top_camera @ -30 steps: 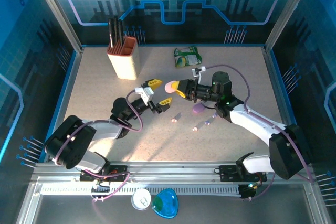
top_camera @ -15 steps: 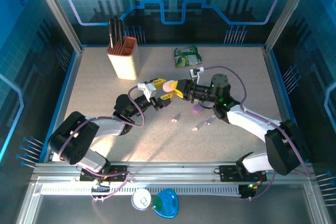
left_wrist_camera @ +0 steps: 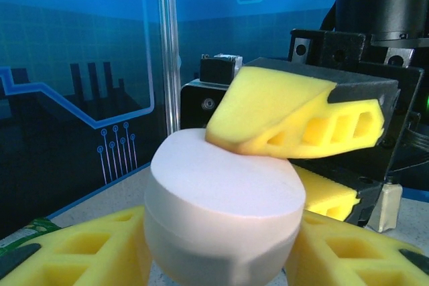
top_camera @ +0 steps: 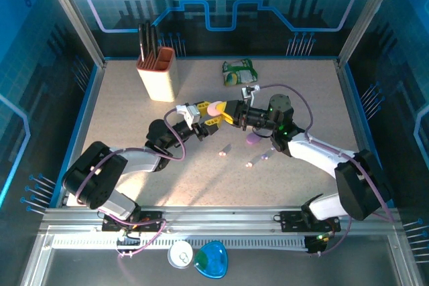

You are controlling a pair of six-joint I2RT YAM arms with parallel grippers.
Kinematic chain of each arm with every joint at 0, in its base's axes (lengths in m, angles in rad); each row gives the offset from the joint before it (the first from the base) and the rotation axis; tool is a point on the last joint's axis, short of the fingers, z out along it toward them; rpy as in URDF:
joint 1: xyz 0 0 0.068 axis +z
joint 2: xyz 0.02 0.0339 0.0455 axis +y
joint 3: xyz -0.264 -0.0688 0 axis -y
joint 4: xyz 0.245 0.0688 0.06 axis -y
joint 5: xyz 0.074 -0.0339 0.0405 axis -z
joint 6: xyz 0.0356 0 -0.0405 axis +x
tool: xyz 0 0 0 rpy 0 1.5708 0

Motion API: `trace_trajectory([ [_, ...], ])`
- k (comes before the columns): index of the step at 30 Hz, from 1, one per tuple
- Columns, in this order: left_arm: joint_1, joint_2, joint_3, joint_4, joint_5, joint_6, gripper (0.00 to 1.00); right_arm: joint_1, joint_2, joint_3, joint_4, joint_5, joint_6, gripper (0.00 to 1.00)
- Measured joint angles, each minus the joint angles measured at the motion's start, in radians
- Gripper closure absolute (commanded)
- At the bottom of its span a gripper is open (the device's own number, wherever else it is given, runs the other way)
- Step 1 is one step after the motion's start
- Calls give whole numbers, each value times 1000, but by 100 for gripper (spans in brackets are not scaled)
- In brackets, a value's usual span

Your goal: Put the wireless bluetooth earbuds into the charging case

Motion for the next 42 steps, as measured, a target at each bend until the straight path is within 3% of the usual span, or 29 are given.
trace_trajectory([
  [7,0,0,0,0,0,-1,49,0,7,0,-1,0,0,86],
  [11,0,0,0,0,0,-7,62,0,7,0,0,0,-1,86],
  [19,0,0,0,-1,2,-19,71,-2,7,0,0,1,-1,83],
  [21,0,0,0,-3,3,-19,71,-2,7,0,-3,1,-2,78],
  [26,-1,0,-1,-14,11,-19,72,-1,5,0,-19,4,-35,39],
  [29,-1,-6,-7,-10,11,-24,74,-5,-4,-5,-63,8,-83,26],
  [37,-1,-43,-64,-6,52,-50,73,-105,-100,-25,-171,1,-256,21],
  [42,-1,-47,-96,-10,93,-53,73,-185,-193,-16,-376,-29,-571,14],
])
